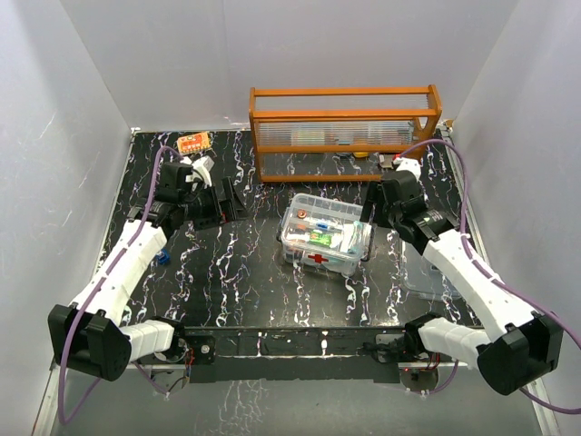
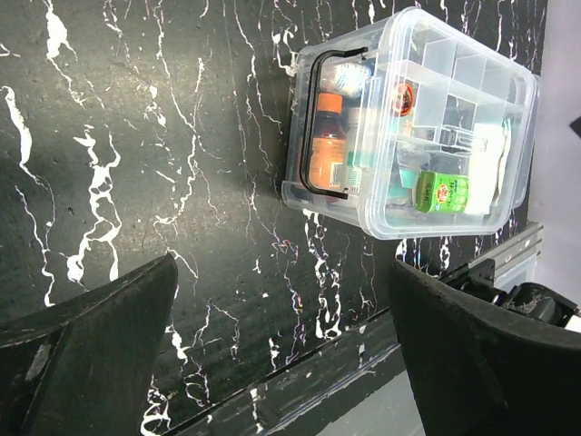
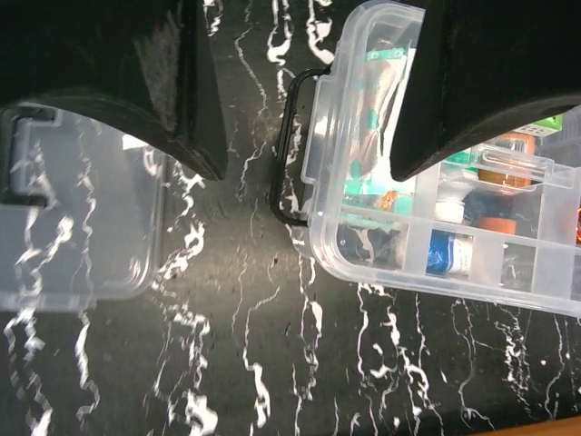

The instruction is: Organize the medicine kit

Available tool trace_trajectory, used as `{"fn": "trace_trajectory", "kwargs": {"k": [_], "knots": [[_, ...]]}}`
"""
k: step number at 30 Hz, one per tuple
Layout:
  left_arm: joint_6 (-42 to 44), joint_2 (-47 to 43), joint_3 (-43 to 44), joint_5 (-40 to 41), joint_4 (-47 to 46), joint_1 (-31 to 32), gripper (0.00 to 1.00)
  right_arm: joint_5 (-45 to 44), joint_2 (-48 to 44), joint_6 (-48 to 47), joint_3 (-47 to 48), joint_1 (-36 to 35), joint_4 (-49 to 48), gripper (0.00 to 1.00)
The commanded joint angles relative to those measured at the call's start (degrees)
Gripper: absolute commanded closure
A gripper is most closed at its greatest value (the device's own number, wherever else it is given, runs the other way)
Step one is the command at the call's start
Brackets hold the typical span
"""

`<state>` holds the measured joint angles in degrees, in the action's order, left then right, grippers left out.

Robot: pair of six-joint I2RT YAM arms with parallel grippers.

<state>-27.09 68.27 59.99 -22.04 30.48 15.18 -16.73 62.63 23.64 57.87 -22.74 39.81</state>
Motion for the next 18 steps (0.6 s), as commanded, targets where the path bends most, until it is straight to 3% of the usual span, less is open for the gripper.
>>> {"fn": "trace_trajectory", "kwargs": {"k": [1,5,12,18], "knots": [[2.64,0.13,-0.31,-3.62,-2.54,0.24,0.01,1.10,1.06,8.57,-2.31,0.39,-5.45,0.37],[-0.52,0.92,-2.74,-10.38,-10.22,0.28,0.04,1.75,2.51,10.02,-3.13,0.56,-8.73,0.49],[-4.85,5.18,-3.79,-13.96,-16.36,0.24,0.08,2.34,4.68,13.06,-5.61,0.58,-10.15,0.62],[-4.85,8.85,-3.08,-14.58,-16.23,0.27,0.09,2.69,5.84,13.69,-6.54,0.54,-9.43,0.65]]}}
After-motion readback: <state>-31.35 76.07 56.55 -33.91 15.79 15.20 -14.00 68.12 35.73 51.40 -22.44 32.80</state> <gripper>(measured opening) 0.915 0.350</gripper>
